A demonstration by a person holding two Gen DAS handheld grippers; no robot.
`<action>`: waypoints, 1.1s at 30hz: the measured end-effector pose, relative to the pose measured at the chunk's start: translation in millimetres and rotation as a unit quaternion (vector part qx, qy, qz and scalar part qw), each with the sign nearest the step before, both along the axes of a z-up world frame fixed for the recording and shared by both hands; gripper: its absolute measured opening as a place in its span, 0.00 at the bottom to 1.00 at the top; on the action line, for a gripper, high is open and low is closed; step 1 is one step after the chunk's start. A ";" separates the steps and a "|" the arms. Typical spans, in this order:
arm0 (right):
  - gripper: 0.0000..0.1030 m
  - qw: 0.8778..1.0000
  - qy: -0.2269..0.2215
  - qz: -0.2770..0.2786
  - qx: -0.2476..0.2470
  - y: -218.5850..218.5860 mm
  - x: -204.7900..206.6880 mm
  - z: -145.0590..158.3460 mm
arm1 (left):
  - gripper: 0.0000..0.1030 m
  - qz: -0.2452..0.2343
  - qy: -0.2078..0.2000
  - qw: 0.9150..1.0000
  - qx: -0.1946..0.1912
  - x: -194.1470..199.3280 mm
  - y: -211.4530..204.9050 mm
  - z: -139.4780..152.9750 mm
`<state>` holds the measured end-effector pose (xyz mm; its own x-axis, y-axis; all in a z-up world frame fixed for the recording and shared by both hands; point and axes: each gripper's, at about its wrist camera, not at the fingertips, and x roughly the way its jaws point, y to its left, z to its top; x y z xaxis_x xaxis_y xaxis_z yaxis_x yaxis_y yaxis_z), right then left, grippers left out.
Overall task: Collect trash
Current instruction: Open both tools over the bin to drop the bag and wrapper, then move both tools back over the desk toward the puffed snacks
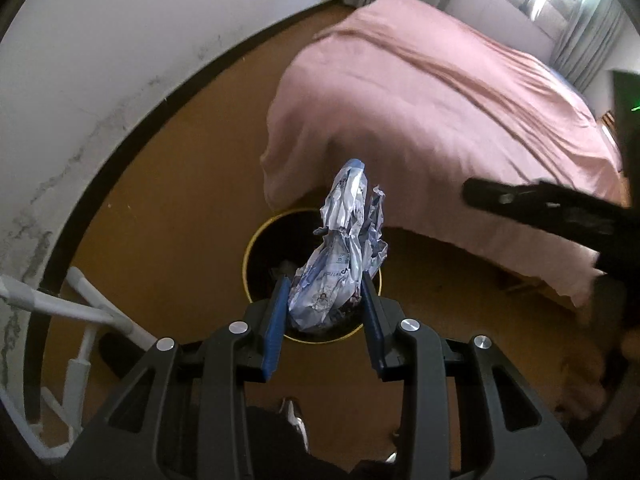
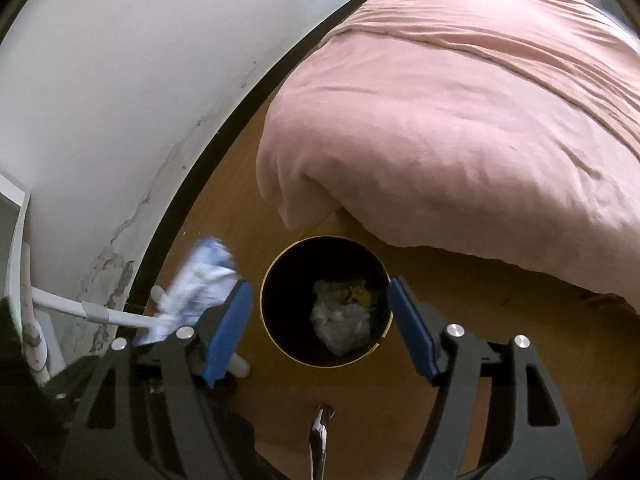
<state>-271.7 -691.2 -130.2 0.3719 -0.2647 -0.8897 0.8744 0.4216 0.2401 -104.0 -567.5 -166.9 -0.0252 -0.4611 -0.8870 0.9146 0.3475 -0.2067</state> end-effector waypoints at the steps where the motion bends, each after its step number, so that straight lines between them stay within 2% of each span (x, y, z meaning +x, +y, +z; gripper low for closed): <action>1: 0.67 1.000 -0.002 -0.003 0.001 -0.6 -1.5 0.2 | 0.33 -0.001 -0.002 1.000 0.002 -1.5 -4.1 -4.2; 4: 0.67 1.000 -0.010 -0.019 -0.001 -3.3 -9.6 2.3 | 0.33 -0.011 -0.001 1.000 0.002 -5.7 -18.0 -12.1; 6: 0.67 0.999 -0.017 -0.031 -0.003 -6.4 -16.8 3.9 | 0.40 -0.013 -0.005 1.000 -0.004 -9.4 -21.5 -9.4; 7: 0.67 0.999 -0.020 -0.038 -0.003 -7.4 -19.9 4.6 | 0.55 -0.015 -0.005 1.000 -0.007 -11.0 -22.8 -8.7; 8: 0.67 0.999 -0.021 -0.044 -0.004 -8.1 -22.9 5.3 | 0.65 -0.017 -0.008 1.000 -0.012 -11.6 -24.4 -7.0; 13: 0.67 0.998 -0.022 -0.051 -0.005 -9.9 -28.3 5.3 | 0.66 -0.020 -0.029 0.999 -0.016 -13.0 -17.9 7.2; 16: 0.67 0.999 -0.013 -0.046 -0.018 -6.7 -24.0 9.1 | 0.73 -0.020 -0.032 0.999 -0.030 -13.0 -4.6 23.9; 20: 0.67 0.998 -0.009 -0.030 -0.047 2.3 -15.5 20.3 | 0.77 -0.020 -0.058 0.997 -0.052 -14.7 23.3 57.7; 25: 0.68 0.995 -0.010 0.032 -0.097 40.0 9.8 53.6 | 0.85 -0.003 -0.087 0.991 -0.103 -8.3 85.3 121.2; 28: 0.68 0.988 -0.029 0.093 -0.118 78.6 36.1 79.3 | 0.88 0.032 -0.119 0.985 -0.124 7.1 143.0 157.5; 31: 0.71 0.975 -0.053 0.166 -0.135 129.7 71.9 104.2 | 0.89 0.085 -0.140 0.977 -0.137 36.8 209.7 184.9; 33: 0.71 0.964 -0.074 0.224 -0.125 164.8 100.7 116.5 | 0.89 0.131 -0.152 0.970 -0.139 62.6 260.9 198.2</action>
<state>-171.0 -526.3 -13.6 0.6171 -0.2477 -0.7469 0.5553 0.8095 0.1904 -41.4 -306.6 31.2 0.3678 -0.6390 -0.6756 0.8358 0.5457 -0.0611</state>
